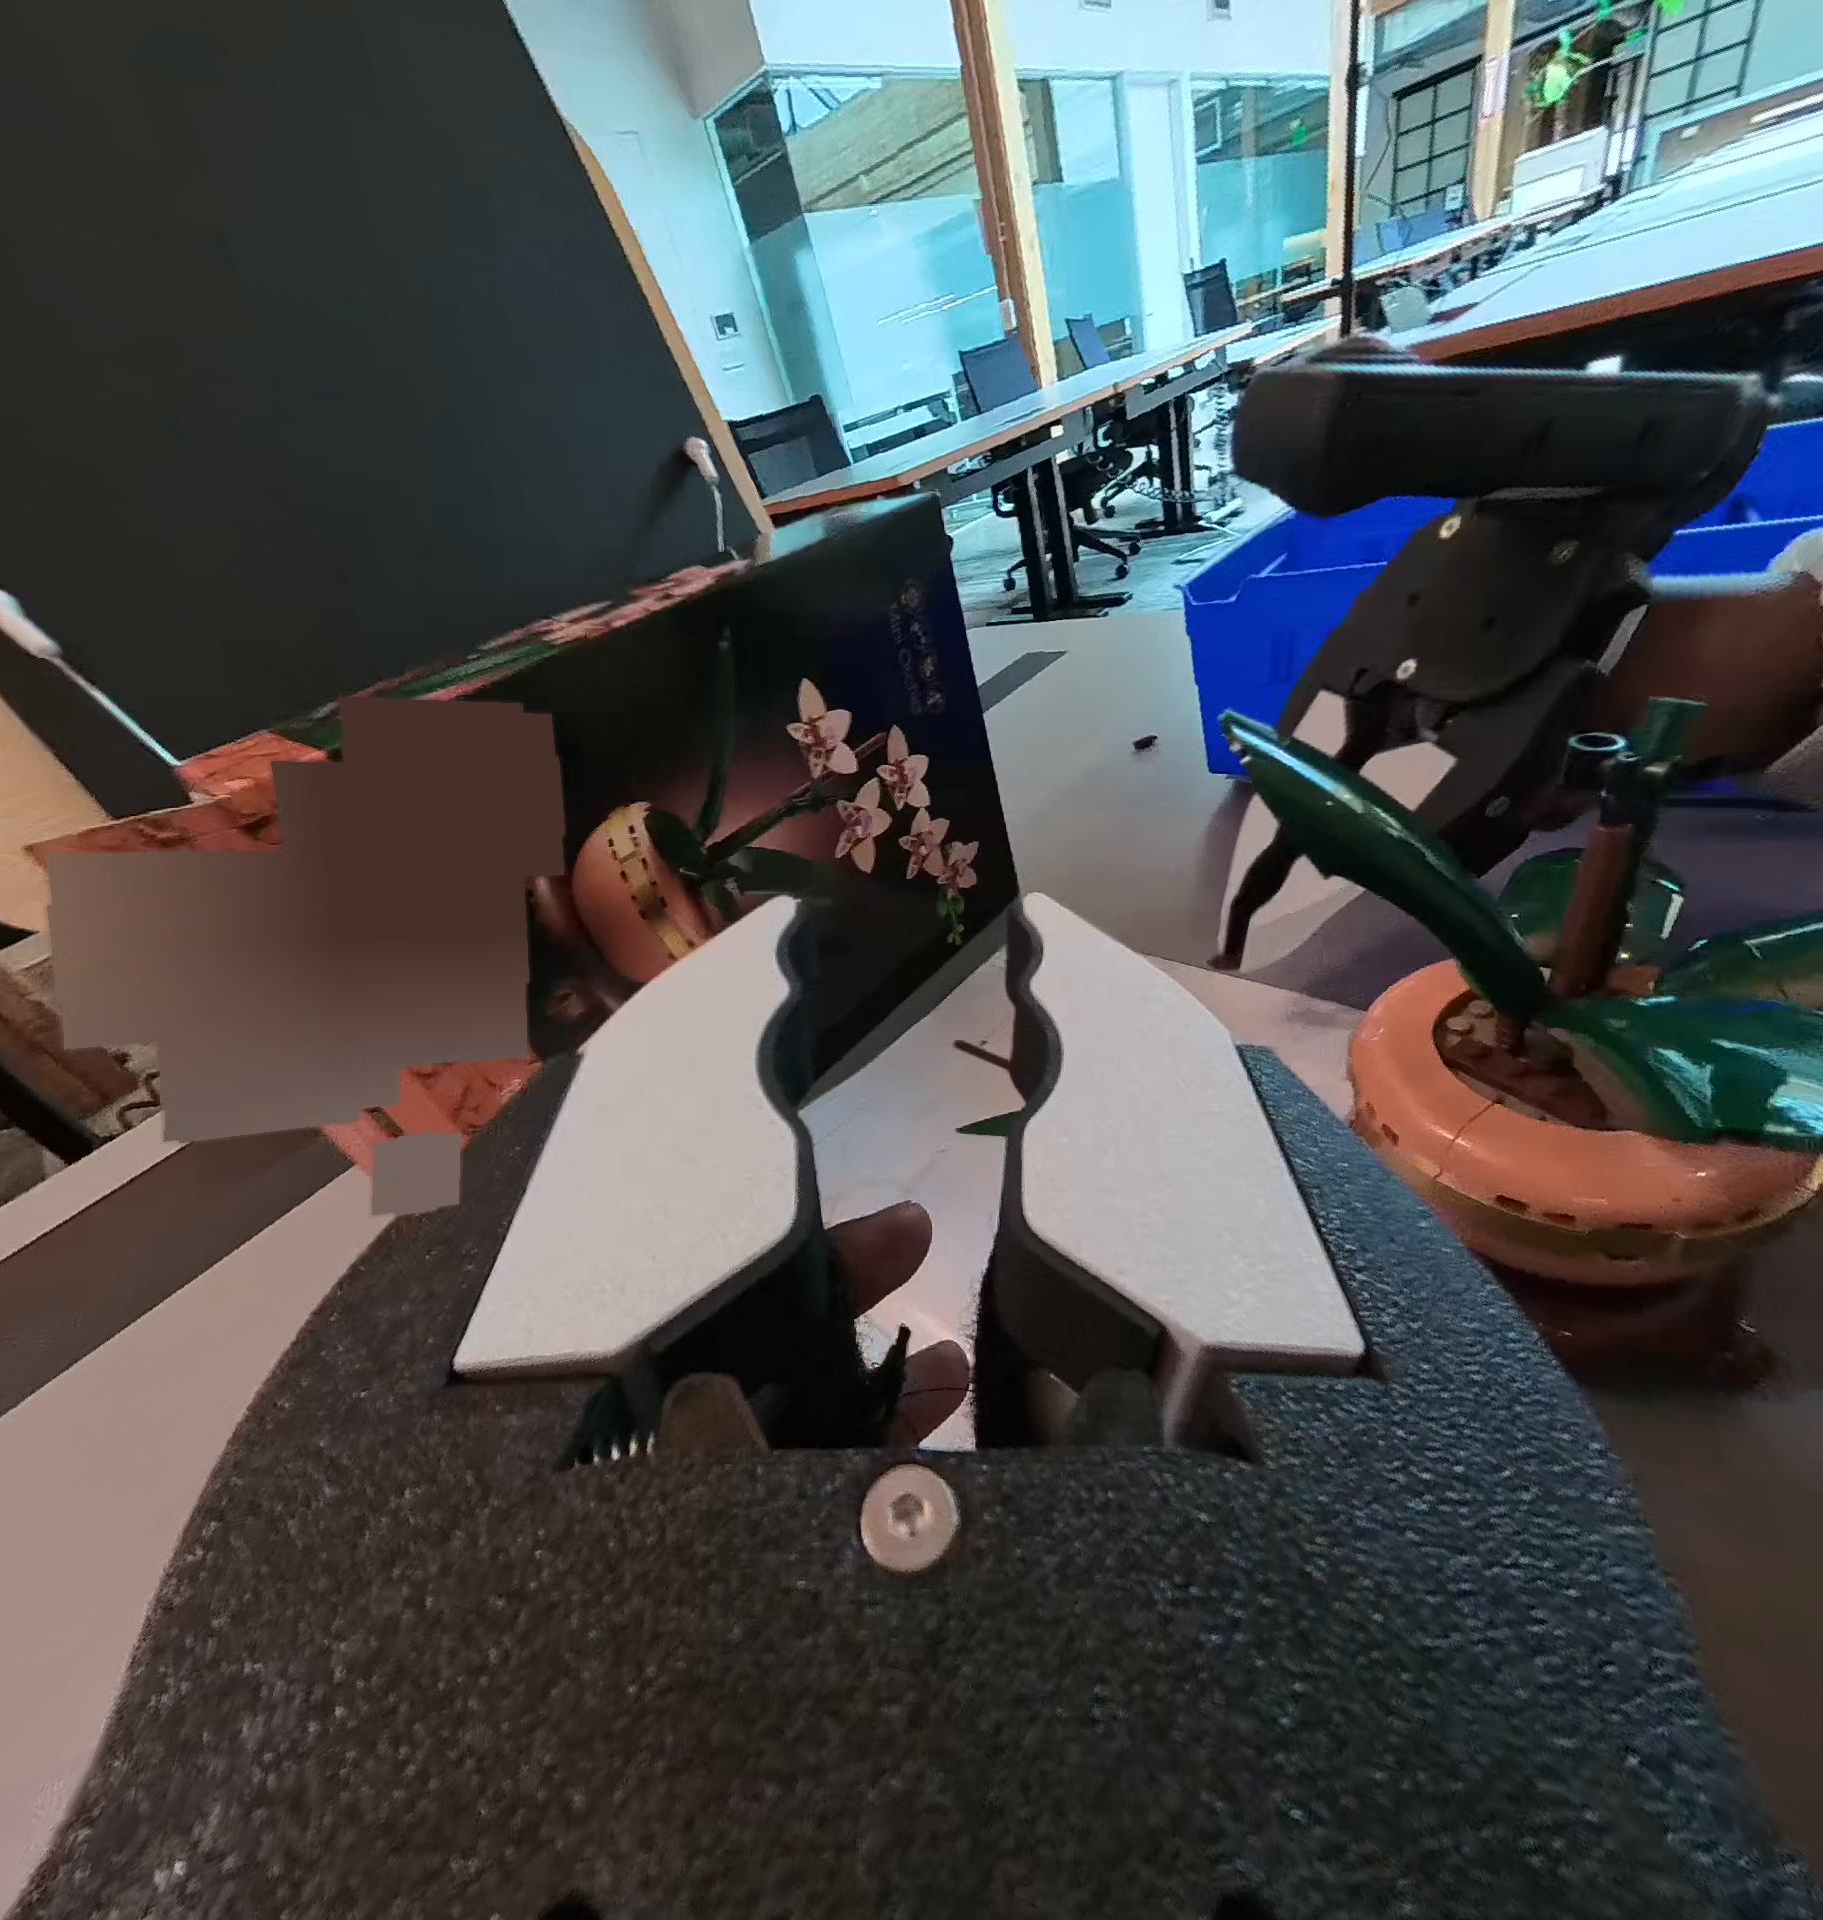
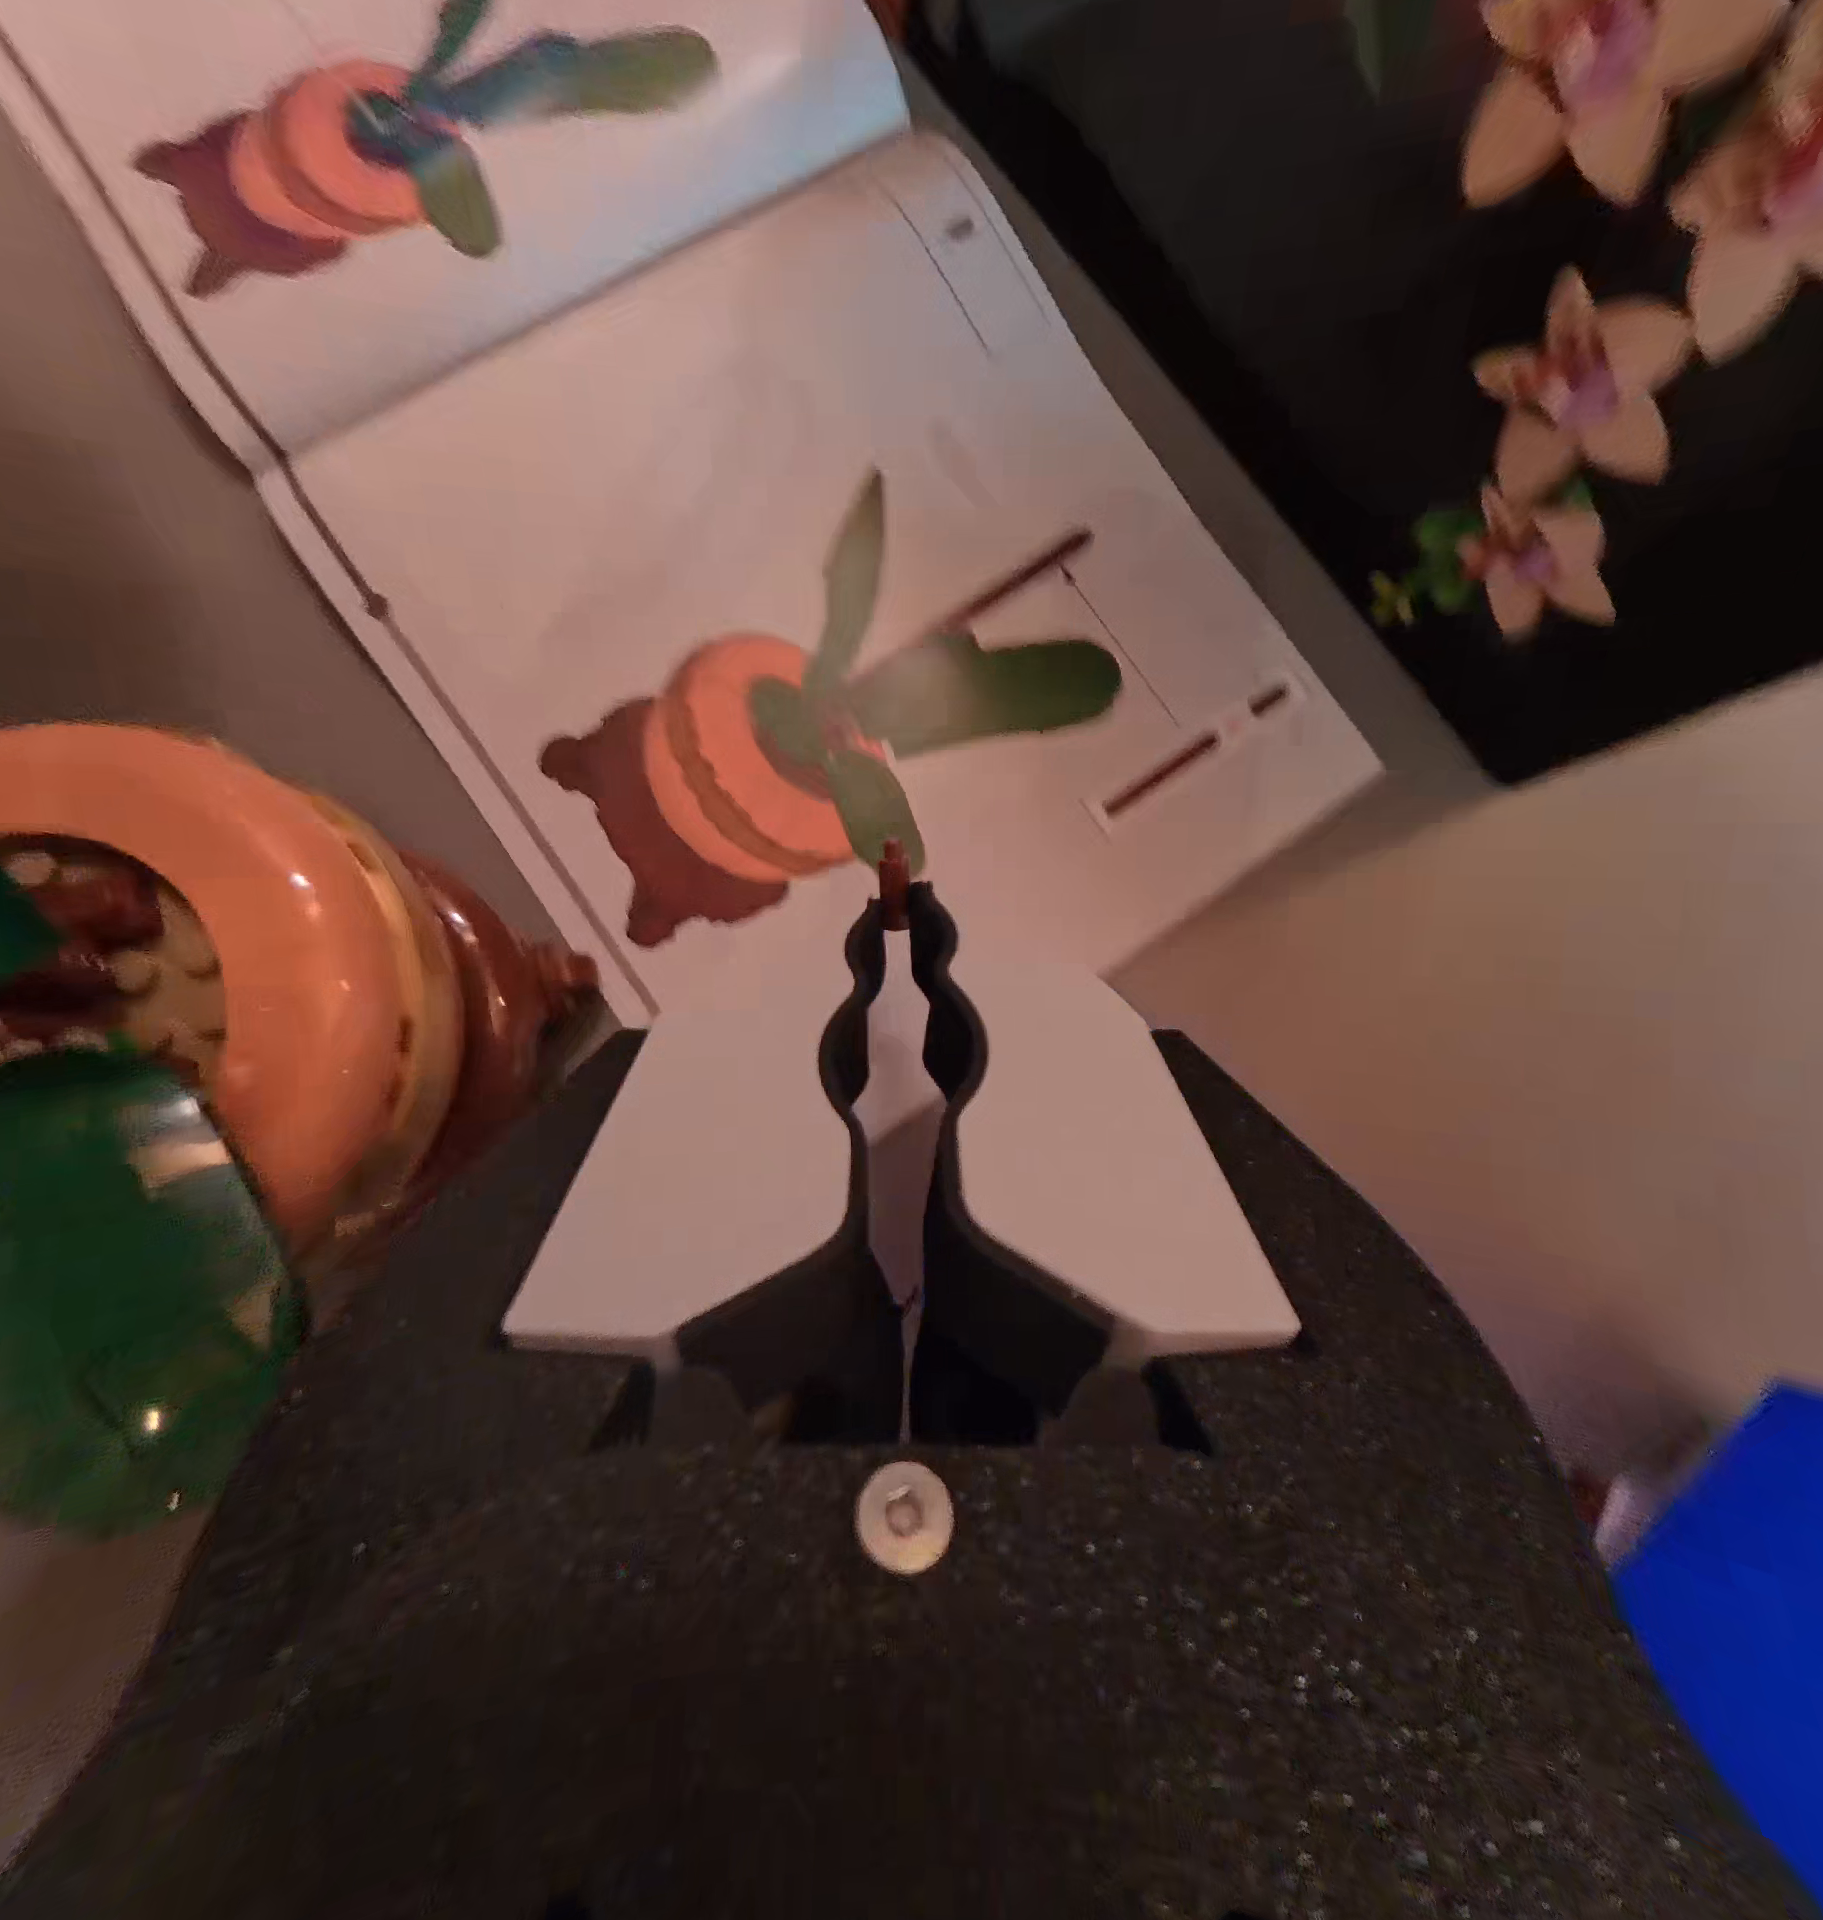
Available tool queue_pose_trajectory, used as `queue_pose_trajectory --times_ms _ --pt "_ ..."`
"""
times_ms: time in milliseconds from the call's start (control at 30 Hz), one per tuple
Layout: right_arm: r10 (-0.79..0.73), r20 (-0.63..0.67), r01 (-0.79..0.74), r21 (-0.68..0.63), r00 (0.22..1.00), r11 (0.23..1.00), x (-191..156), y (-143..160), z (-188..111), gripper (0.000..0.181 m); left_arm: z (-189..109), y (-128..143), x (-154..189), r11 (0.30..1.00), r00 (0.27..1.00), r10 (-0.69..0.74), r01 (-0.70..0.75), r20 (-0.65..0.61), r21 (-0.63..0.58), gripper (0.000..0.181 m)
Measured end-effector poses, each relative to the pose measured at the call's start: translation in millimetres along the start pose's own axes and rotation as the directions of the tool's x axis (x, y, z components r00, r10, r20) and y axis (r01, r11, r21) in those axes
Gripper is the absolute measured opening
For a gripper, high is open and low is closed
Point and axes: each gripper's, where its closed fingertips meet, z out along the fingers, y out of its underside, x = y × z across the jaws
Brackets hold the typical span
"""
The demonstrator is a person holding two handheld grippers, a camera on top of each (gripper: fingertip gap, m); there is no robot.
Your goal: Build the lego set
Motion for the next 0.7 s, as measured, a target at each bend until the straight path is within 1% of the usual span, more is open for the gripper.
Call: queue_pose_trajectory --times_ms 67,133,167,233,300,333,367,467,533,600,633,667,700 --pt "-0.069 0.068 0.067 0.021 0.995 0.998 -9 -14 12 0.005 -3 -3 -4 1.0 1.0 -0.008 0.008 0.015 0.015 0.034" --pt "-0.143 0.148 0.132 0.084 0.979 0.988 -20 -39 23 0.004 -6 -2 -6 1.0 0.999 -0.028 0.027 0.018 0.01 0.034" --pt "-0.194 0.186 0.172 0.126 0.963 0.977 -26 -54 28 0.004 -8 1 -11 0.999 0.999 -0.032 0.032 0.039 -0.006 0.034" --pt "-0.299 0.25 0.255 0.194 0.921 0.947 -36 -81 38 0.005 -15 7 -32 0.998 0.988 -0.047 0.052 0.145 -0.037 0.034" --pt "-0.35 0.357 0.303 0.182 0.866 0.936 -48 -89 52 0.009 -23 11 -50 0.995 0.968 -0.088 0.099 0.233 -0.034 0.034" --pt "-0.344 0.405 0.306 0.158 0.847 0.939 -52 -89 57 0.018 -26 11 -55 0.991 0.961 -0.12 0.129 0.25 -0.02 0.034" --pt "-0.339 0.426 0.306 0.147 0.839 0.941 -54 -90 61 0.023 -28 11 -58 0.987 0.956 -0.155 0.16 0.248 -0.002 0.035" --pt "-0.369 0.391 0.323 0.181 0.843 0.929 -50 -101 55 0.023 -32 9 -59 0.971 0.945 -0.239 0.233 0.223 0.054 0.035" --pt "-0.398 0.39 0.341 0.207 0.831 0.917 -54 -104 49 0.023 -33 9 -61 0.964 0.938 -0.265 0.256 0.225 0.071 0.035" --pt "-0.462 0.419 0.427 0.181 0.781 0.886 -64 -94 56 0.03 -33 8 -61 0.965 0.937 -0.263 0.253 0.227 0.074 0.035" --pt "-0.517 0.391 0.478 0.201 0.761 0.855 -64 -96 61 0.033 -32 9 -60 0.967 0.941 -0.253 0.244 0.225 0.067 0.035" --pt "-0.57 0.353 0.49 0.295 0.742 0.82 -68 -108 61 0.032 -31 11 -58 0.97 0.945 -0.242 0.238 0.218 0.046 0.034" --pt "-0.576 0.339 0.452 0.38 0.744 0.807 -71 -120 59 0.023 -28 18 -55 0.97 0.95 -0.239 0.243 0.202 0.003 0.032"
